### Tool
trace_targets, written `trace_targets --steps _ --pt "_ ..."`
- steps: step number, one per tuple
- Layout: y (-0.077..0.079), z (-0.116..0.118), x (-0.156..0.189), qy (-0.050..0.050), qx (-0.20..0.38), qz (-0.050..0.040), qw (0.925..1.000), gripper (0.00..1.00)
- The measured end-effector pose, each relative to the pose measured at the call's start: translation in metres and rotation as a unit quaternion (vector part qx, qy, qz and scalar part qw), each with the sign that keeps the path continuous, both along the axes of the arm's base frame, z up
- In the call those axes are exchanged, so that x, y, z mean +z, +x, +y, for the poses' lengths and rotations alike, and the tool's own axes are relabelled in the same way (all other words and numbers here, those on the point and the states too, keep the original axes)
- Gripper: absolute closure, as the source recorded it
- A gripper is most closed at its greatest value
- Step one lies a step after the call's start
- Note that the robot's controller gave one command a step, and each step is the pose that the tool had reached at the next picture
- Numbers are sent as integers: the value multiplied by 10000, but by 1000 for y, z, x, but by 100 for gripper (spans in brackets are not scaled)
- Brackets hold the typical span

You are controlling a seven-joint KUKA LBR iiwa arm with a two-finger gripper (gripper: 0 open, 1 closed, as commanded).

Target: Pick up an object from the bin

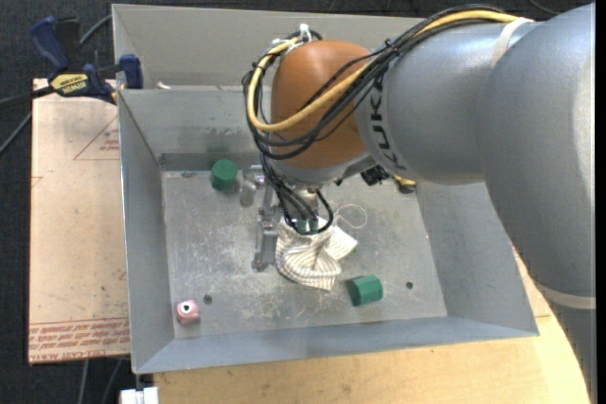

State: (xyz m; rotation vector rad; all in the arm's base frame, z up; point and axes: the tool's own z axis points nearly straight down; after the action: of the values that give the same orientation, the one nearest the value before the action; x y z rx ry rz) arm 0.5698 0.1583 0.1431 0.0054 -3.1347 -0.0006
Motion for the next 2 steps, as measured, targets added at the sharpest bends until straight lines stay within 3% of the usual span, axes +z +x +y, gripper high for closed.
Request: trace_targets --steps 1,2 --pt "2 -1 5 6 -19 -38 10000 0" --pt "-10 -81 -23 -16 152 14 9999 0"
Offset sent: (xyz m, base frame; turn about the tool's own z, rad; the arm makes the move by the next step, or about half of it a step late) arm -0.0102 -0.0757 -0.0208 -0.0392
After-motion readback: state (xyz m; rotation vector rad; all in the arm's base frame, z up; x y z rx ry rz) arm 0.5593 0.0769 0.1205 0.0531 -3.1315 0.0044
